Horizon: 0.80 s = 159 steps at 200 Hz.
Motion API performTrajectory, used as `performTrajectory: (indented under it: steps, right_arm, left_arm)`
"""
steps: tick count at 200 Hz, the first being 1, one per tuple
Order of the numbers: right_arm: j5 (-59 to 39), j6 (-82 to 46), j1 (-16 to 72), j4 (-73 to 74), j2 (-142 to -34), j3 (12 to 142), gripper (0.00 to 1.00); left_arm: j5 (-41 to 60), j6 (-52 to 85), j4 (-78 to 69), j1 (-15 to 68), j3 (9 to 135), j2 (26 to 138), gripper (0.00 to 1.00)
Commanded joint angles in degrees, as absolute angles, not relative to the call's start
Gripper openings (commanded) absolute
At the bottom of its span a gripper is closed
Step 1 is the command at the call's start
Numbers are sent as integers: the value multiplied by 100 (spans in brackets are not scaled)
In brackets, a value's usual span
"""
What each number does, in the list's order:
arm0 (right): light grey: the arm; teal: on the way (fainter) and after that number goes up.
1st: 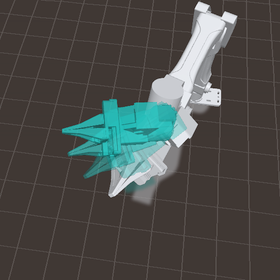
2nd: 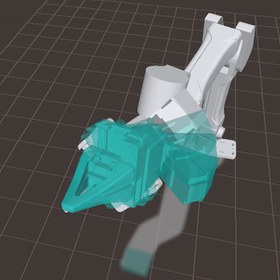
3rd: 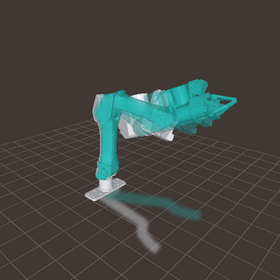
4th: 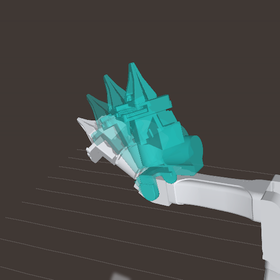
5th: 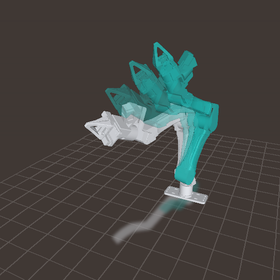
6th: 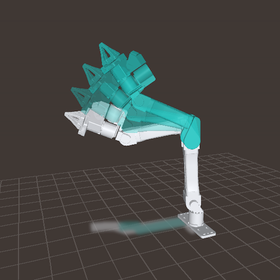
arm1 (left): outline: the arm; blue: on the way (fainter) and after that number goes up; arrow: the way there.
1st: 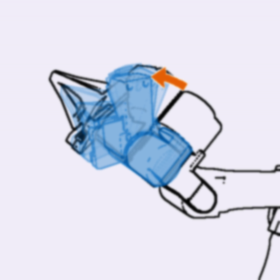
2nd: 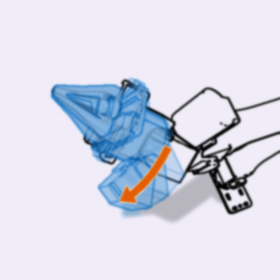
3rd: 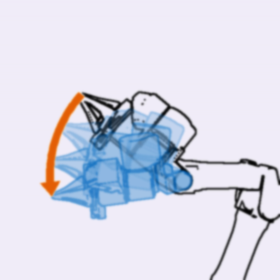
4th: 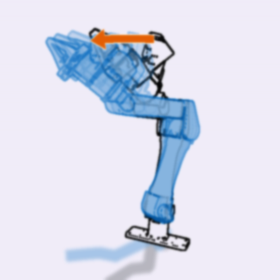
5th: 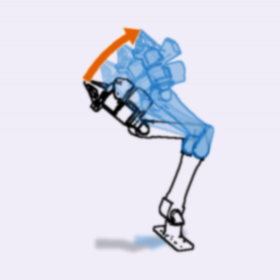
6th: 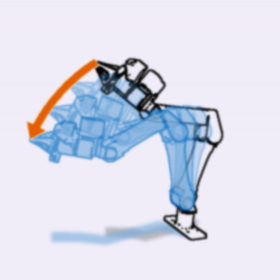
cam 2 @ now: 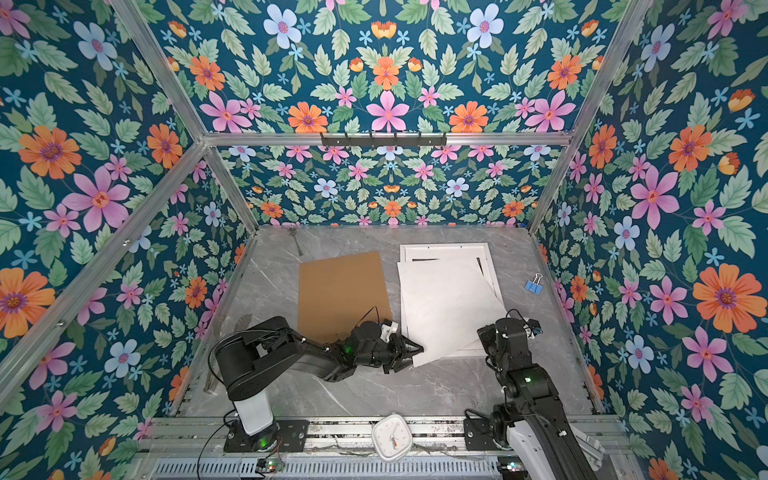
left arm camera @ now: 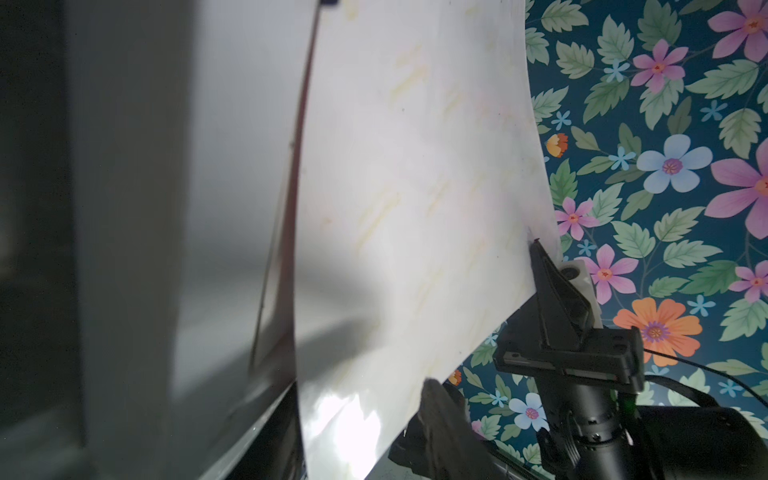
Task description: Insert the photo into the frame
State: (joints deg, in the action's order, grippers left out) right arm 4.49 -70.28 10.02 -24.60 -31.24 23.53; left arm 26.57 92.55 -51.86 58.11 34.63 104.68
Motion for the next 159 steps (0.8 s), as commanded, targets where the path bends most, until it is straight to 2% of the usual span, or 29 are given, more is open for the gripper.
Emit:
performTrajectory:
  steps: [1,14,46,77,113,159]
  right_arm:
    - [478,-7123,1003,-2572,-3096,2374,0]
    - [490,-7137,1002,-2620,-3042,2358,0]
    - [512,-7146,1006,-2878,-2886,2371,0]
    - [446,-7130,1003,-3124,-2652,2332,0]
    - [333,-7266,1003,-3199,-2218,2020,0]
    - [278,-7223,1002,-3091,-2085,1975,0]
  left_arm:
    - [2574,9188,-5283,5809,3521,10406,44]
    - [2583,9117,-5158,5801,3550,10376,41]
    - [2705,8971,-4961,5744,3660,10380,24]
    - [2771,8640,-4402,5648,3784,10271,14]
    - [2779,7940,-3190,5581,4200,10110,7]
    - [2711,7665,-2620,5528,4346,9905,2]
